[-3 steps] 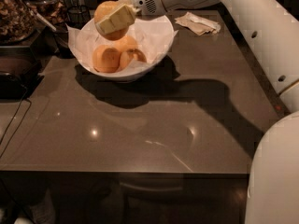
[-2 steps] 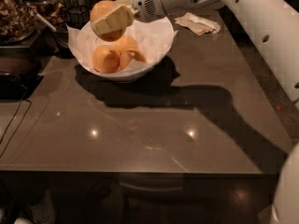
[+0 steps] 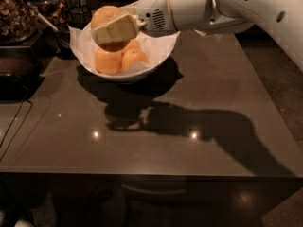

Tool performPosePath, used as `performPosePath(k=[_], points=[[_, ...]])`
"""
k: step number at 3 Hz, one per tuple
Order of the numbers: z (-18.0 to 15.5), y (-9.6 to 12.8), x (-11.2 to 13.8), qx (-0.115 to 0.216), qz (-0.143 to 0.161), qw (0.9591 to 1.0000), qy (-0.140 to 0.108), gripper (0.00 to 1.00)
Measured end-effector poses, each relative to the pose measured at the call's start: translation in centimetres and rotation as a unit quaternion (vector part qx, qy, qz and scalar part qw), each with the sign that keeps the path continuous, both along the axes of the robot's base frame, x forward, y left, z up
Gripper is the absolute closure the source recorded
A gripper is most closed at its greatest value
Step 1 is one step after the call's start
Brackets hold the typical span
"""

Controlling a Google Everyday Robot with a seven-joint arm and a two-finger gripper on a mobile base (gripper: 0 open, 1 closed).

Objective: Pick orange from white bowl

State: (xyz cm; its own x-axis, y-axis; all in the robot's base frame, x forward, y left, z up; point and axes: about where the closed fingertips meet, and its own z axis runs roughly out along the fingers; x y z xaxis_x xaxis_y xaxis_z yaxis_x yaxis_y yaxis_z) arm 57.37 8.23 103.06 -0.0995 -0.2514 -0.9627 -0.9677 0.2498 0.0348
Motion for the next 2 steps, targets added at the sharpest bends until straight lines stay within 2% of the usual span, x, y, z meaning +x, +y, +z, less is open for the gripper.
performPosePath(k=[2], points=[[-0.2,-1.9,-4.6,0.003,-0.052,0.9987,0.002,1.00]])
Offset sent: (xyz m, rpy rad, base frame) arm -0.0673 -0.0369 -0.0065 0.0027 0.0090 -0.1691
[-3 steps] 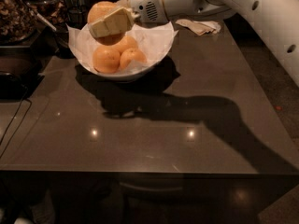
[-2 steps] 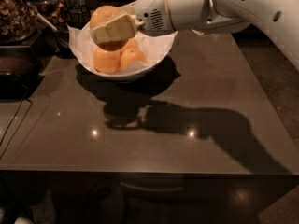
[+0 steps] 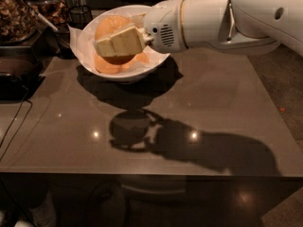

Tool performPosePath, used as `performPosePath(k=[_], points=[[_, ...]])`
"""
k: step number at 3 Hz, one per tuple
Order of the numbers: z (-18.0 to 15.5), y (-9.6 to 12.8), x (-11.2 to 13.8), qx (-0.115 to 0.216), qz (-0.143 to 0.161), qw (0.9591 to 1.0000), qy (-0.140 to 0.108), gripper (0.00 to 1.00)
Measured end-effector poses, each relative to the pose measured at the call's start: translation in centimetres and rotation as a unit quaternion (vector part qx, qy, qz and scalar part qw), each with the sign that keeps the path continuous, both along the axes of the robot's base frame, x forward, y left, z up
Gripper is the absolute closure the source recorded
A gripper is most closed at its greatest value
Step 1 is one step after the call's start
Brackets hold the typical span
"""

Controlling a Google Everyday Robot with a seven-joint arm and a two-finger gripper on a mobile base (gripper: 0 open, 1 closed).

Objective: Pick orange from white bowl

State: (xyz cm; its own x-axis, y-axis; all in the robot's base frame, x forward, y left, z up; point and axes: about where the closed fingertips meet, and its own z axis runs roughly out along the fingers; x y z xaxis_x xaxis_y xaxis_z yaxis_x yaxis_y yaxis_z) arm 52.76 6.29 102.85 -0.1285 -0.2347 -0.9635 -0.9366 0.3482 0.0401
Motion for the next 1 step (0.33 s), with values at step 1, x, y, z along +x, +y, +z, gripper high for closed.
performPosePath(k=[1], points=[[-0.18,-0.23,-0.11,-0.001,-0.002,1.0000,0.002,1.00]])
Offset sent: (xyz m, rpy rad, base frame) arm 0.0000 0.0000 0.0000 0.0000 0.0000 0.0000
